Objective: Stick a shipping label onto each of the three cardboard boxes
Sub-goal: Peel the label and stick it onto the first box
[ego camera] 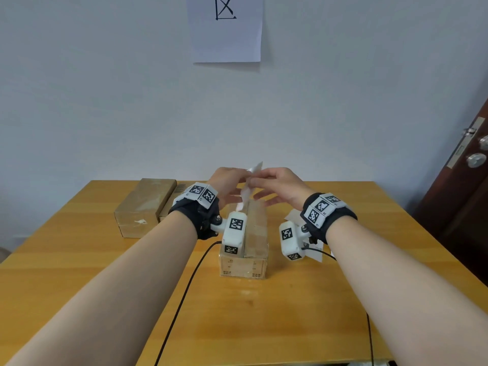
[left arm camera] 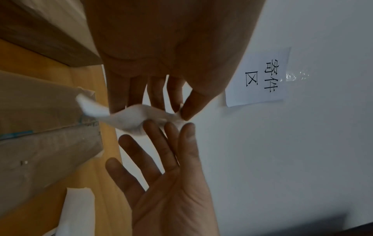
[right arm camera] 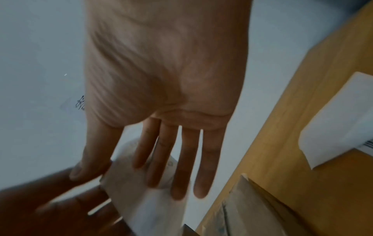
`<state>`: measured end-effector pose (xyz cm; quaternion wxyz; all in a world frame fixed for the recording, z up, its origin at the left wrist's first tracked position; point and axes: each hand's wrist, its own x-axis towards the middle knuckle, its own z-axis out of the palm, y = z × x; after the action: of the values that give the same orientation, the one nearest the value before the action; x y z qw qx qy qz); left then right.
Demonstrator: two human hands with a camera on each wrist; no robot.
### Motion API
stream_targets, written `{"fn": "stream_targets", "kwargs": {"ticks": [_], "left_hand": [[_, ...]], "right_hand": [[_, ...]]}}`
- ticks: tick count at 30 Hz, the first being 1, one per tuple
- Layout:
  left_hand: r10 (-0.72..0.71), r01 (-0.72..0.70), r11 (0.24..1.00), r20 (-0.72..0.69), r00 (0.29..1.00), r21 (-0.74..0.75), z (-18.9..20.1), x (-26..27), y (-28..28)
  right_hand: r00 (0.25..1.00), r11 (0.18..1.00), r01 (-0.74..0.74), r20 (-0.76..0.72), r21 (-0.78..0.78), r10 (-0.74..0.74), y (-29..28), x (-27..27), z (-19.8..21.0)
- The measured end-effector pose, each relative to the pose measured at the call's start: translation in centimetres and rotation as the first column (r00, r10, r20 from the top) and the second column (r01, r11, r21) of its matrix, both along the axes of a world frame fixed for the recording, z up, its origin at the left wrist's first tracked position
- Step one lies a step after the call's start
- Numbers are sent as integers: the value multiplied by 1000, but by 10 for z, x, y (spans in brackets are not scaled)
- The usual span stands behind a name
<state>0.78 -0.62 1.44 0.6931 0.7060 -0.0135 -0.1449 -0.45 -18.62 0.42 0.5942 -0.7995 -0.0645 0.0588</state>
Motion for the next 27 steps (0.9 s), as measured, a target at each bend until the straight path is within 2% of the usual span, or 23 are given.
{"fn": "stream_targets", "kwargs": {"ticks": [6,11,15,21,27], "left_hand": [[-172,177,983,-89,981,50,4,-2,9],[-166,179,978,-119,979,111,-2,-5,9],[-98,117,983,-129,987,143,-2,-6,11],[84,-63,948,-54,995,311,-19,3,23],[97,-93,879,15,995,468,-38,4,31]], "right_hand": [[998,998,32,63,-50,-29,11,5,-1],[994,983,22,109,-182,-3,16,7,-5],[995,981,36,96,-191,-17,18,11,-8],[994,982,105,52,-159,-98,12,18,-12],[987,987,152,-43,-47,-154,6,22,-19]]}}
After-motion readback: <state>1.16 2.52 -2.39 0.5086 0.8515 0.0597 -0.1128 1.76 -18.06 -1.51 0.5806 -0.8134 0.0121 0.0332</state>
